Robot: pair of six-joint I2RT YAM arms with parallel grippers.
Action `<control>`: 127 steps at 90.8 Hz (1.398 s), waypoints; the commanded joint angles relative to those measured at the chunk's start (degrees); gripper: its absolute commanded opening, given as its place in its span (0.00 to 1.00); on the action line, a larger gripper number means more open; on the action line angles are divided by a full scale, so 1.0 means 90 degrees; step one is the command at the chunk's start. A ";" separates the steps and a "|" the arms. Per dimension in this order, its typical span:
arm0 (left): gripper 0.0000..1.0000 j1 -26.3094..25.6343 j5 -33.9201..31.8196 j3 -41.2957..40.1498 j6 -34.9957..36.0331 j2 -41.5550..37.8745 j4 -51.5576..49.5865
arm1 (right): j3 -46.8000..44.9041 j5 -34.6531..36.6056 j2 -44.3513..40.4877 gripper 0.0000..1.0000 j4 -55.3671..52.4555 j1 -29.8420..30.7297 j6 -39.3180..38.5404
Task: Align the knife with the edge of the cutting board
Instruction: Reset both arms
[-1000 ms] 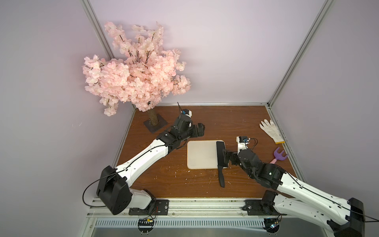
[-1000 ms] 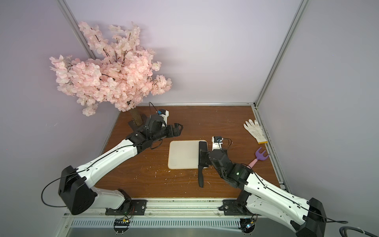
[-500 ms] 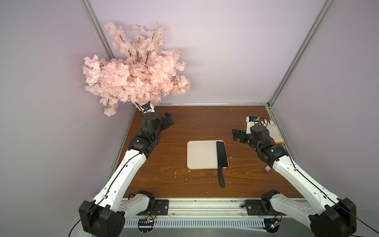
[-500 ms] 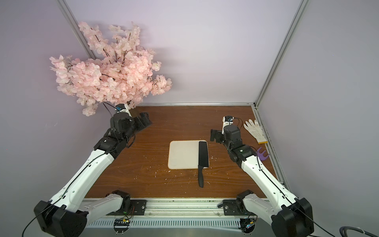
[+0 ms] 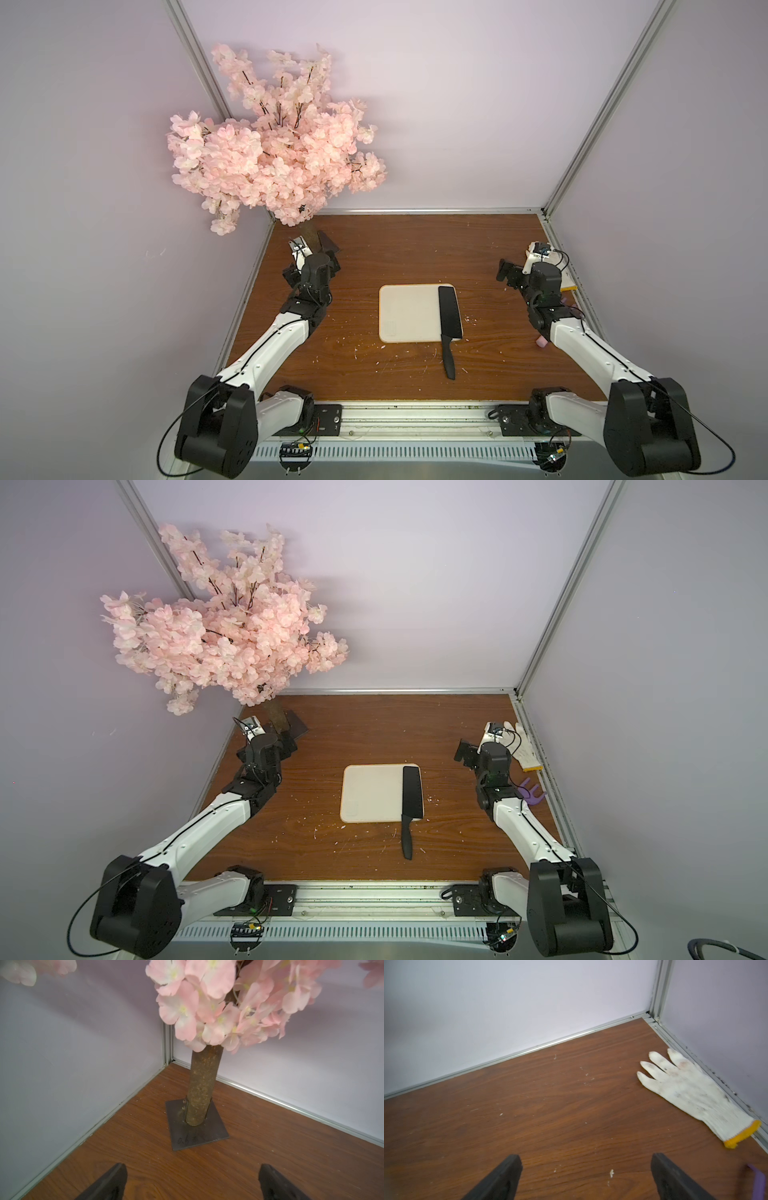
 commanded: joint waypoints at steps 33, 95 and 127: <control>1.00 0.1229 0.0528 -0.1785 0.1293 0.0594 0.3769 | -0.1030 0.0658 0.0332 0.99 0.2628 -0.0535 -0.0401; 1.00 0.1301 0.2584 -0.2075 0.1841 0.0671 0.3733 | -0.2048 0.0977 0.0469 0.99 0.4128 -0.0534 -0.1041; 0.97 0.1303 0.2043 -0.2594 0.1347 0.0957 0.5139 | -0.2320 0.1532 0.0126 0.99 0.4312 -0.0535 -0.1198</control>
